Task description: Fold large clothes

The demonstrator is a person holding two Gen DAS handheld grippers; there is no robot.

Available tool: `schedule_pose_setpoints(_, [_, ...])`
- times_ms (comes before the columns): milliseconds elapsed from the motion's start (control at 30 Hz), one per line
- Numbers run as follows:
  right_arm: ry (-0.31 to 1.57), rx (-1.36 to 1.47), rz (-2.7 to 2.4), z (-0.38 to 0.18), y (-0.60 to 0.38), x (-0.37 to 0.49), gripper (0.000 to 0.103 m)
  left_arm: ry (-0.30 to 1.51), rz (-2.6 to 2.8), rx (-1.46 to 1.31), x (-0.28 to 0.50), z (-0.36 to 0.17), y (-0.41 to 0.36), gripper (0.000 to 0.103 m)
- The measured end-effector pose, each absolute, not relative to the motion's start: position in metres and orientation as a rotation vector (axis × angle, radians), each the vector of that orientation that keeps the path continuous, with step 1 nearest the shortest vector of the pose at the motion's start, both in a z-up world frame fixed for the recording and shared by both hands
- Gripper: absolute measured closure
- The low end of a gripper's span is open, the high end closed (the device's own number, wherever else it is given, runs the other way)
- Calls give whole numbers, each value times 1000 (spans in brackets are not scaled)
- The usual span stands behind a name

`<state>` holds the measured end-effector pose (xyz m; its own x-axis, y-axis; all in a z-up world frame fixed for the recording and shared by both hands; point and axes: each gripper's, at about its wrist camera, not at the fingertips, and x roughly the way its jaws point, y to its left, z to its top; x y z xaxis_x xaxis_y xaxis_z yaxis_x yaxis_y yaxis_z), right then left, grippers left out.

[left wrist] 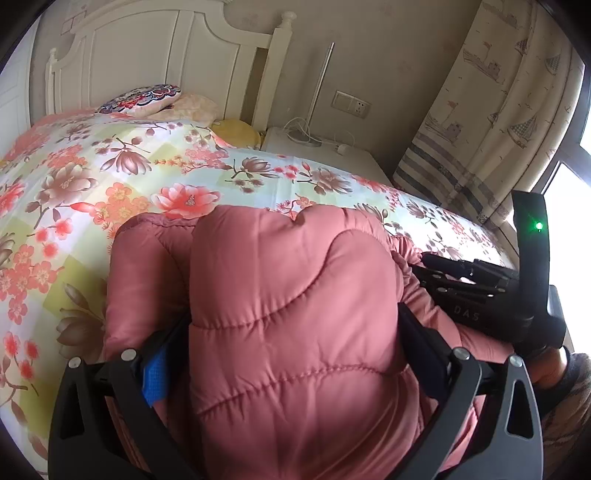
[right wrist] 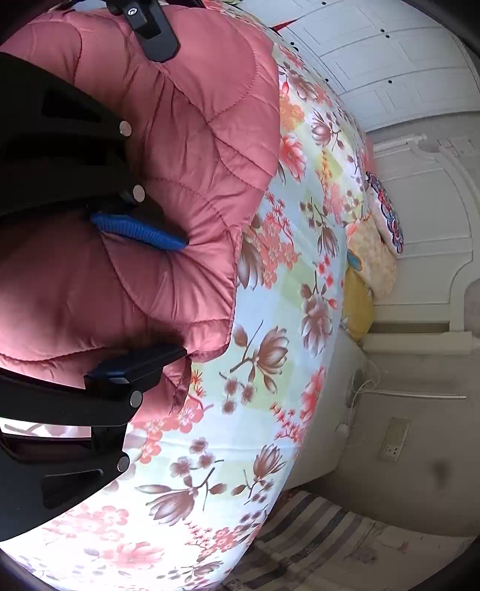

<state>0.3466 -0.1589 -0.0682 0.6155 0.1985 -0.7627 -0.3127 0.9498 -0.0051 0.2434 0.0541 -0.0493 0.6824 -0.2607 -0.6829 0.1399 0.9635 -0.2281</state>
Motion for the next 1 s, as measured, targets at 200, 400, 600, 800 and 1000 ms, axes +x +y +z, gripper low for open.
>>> schedule_pose_setpoints(200, [783, -290, 247, -24, -142, 330, 50, 709, -106, -151, 200, -30, 74, 2])
schedule_pose_setpoints(400, [750, -249, 445, 7, -93, 322, 50, 694, -107, -259, 182, -52, 99, 2])
schedule_pose_setpoints(600, [887, -562, 409, -51, -28, 335, 49, 691, -51, -140, 184, -60, 85, 2])
schedule_pose_setpoints(800, [904, -486, 407, -52, -38, 339, 44, 738, -85, -196, 193, -67, 94, 2])
schedule_pose_setpoints(1000, [784, -256, 432, 0, -87, 302, 38, 751, -88, -148, 190, -62, 90, 2])
